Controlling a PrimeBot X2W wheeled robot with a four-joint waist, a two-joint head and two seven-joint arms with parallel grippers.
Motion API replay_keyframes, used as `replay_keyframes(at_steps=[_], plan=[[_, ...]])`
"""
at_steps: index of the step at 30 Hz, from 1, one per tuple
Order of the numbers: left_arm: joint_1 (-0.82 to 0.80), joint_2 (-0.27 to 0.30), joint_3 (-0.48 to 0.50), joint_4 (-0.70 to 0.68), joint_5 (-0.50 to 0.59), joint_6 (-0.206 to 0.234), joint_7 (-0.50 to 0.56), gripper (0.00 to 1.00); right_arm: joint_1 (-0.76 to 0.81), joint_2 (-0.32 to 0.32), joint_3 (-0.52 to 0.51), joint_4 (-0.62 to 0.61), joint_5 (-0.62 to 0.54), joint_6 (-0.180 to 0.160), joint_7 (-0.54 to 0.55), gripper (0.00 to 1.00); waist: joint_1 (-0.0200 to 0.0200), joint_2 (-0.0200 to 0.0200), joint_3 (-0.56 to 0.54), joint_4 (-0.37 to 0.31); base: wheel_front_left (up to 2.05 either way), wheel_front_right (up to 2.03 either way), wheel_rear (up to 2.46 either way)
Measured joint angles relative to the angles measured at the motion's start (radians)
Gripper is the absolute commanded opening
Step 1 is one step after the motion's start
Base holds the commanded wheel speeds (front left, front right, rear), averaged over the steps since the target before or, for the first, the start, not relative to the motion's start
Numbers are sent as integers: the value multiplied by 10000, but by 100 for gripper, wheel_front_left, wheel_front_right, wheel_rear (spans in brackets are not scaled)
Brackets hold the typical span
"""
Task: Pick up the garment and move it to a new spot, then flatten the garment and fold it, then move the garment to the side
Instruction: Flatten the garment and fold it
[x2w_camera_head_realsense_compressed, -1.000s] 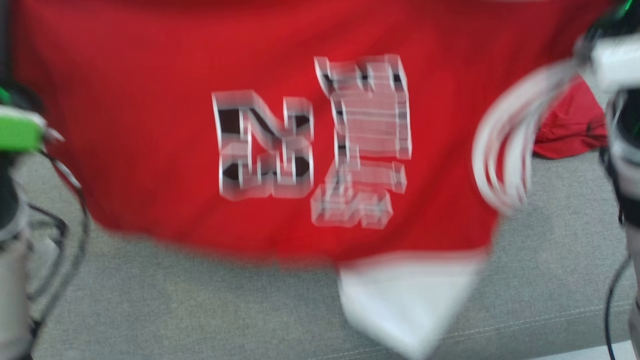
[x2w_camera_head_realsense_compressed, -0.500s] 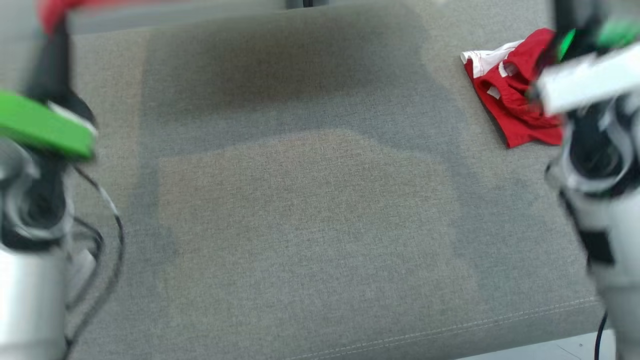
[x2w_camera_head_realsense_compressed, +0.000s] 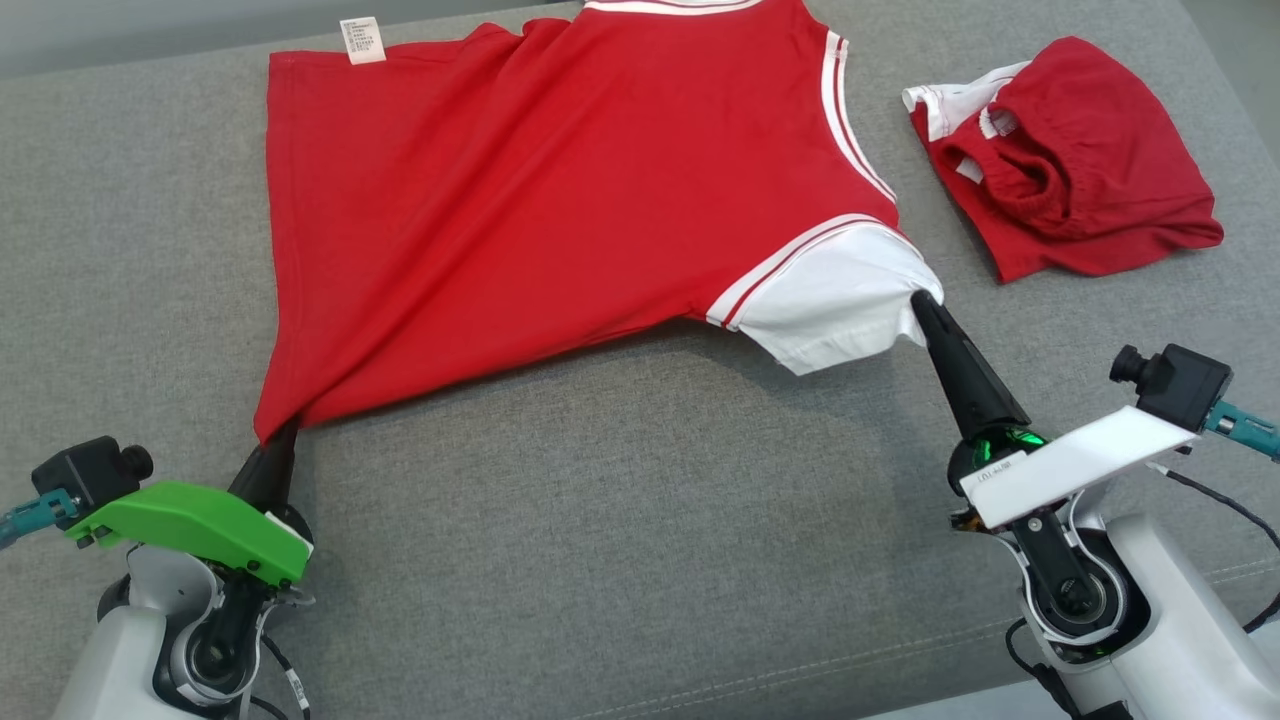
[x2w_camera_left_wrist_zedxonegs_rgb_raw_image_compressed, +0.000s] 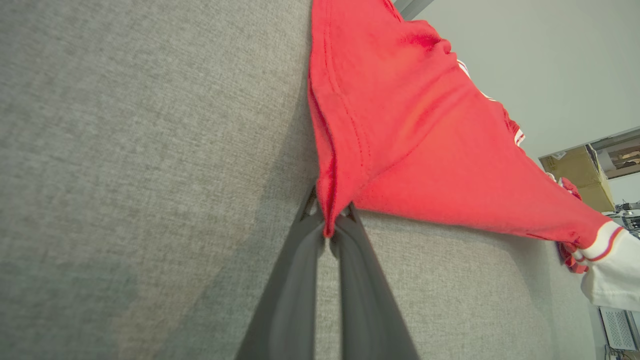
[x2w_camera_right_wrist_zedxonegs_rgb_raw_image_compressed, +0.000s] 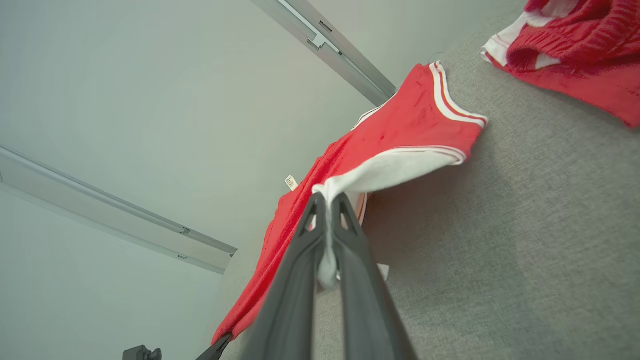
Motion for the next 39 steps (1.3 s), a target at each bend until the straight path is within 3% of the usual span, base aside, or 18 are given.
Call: replay_keyframes(at_steps=[6,16,25,39], plan=[[32,-211,255,207,-81,-493,-715,0,45,-767,199,-460,-395,297,-13,0,0,0,-381,-14,0,0,0],[1381,-274,247,-56,-119,-1047,-1346,0,1333,-1430,593,-1124,-564,313,295,0,0,0,-1217,-201,0,0,0],[2097,-545,-520,86,-13,-1083,-1289,0,3167,-1668,821,205,-188,2,782,0,0,0,-1512,-100,0,0,0],[2423,-631,-888,525,242,-1112,-1377,0,3138,-1210,901,1498,-282,50,453,0,0,0,-1491,205,0,0,0]])
